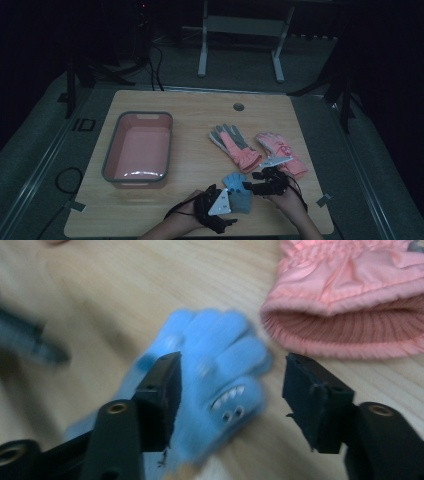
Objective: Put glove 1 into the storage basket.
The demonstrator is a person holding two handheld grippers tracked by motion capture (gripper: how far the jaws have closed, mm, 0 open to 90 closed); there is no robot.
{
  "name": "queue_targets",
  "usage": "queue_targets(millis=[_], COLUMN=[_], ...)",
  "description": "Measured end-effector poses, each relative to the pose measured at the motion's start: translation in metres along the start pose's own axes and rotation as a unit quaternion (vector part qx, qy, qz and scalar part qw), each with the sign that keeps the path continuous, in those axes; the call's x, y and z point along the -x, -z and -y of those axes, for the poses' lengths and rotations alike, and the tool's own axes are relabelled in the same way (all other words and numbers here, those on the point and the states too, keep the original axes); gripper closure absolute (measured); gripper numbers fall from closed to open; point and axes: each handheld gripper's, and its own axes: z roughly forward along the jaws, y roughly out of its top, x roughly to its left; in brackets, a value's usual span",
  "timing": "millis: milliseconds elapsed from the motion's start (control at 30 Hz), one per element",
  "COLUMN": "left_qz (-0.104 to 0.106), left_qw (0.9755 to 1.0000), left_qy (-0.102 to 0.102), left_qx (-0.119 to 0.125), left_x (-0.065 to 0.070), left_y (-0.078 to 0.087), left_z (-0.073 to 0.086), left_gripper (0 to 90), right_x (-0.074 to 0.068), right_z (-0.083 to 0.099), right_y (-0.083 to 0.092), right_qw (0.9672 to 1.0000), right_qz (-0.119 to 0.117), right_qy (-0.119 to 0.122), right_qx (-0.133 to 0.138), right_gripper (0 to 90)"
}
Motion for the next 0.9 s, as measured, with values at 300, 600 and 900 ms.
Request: queue_targets(millis=[300, 600, 900], left_qz=[0.021, 0.008, 0.017], left_qw=[0.9984, 0.9983, 0.9987], left_qy=[-0.047, -0.039, -0.019], left_qx=[-0.022, -0.042, -0.045], left_x=[-0.001, -0.006, -0.012], left_y=[-0.033, -0.041, -0.037], left_z=[-0.008, -0.005, -0.006], left_gripper=[33.6, 54.0, 75.3], right_x=[-0.001, -0.014, -0.015], right_z=[-0.002, 0.0, -0.001], right_y=[-0.03, -0.04, -0.041], right_qw=[0.9992, 0.9991, 0.9989], right_qz=[0.008, 0.027, -0.019], right_qy=[-0.03, 0.018, 0.029], right_qx=[-0.024, -0.028, -0.032], right_gripper=[38.9, 49.9, 79.7])
